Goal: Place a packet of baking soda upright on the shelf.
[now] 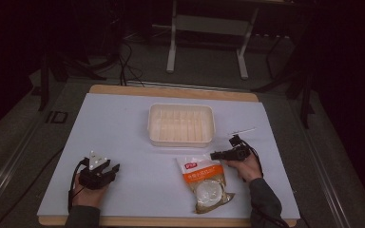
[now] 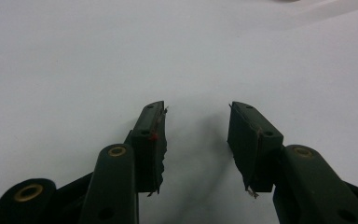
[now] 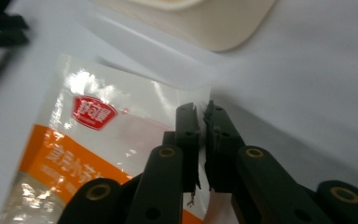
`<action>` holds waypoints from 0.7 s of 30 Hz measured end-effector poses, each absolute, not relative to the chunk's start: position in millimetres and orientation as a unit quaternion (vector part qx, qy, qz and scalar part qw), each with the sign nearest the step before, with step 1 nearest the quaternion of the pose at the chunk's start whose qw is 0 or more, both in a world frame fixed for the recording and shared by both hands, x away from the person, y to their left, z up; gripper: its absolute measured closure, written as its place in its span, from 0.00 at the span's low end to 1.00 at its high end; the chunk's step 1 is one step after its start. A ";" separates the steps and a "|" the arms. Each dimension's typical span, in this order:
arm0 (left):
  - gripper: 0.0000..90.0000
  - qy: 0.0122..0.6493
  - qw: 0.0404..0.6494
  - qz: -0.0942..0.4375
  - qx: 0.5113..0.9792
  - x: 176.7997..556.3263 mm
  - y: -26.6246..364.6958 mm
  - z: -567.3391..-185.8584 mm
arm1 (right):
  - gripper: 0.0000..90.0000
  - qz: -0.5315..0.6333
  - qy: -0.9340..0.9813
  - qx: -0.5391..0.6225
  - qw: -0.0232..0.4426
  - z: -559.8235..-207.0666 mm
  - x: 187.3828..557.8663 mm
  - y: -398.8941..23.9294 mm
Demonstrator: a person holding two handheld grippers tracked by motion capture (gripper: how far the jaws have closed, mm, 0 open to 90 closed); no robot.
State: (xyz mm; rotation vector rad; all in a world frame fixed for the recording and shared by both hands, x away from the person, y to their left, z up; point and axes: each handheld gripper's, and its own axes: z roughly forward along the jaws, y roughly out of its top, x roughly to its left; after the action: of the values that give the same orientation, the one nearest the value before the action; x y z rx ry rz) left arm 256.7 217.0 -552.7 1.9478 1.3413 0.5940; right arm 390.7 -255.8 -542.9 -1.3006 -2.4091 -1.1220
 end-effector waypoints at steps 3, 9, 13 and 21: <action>0.62 0.517 0.345 0.228 0.749 256.8 217.1 -552.8 | 1.00 -0.378 -0.815 -0.432 0.074 -539.1 388.1 -252.6; 0.62 0.516 0.343 0.229 0.751 256.8 216.9 -552.7 | 1.00 -0.391 -0.820 -0.418 0.034 -520.5 376.9 -251.3; 0.62 0.516 0.343 0.229 0.751 256.9 216.7 -552.8 | 1.00 -0.398 -0.820 -0.411 0.018 -511.4 371.3 -251.9; 0.62 0.516 0.342 0.228 0.751 257.0 216.6 -552.8 | 1.00 -0.444 -0.803 -0.396 -0.021 -475.1 350.9 -256.5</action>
State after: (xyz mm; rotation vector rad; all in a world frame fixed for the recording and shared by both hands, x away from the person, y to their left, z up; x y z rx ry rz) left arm 257.0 216.6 -552.8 1.9535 1.3424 0.5939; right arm 350.9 -256.5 -475.1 -1.2605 -2.5581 -1.4155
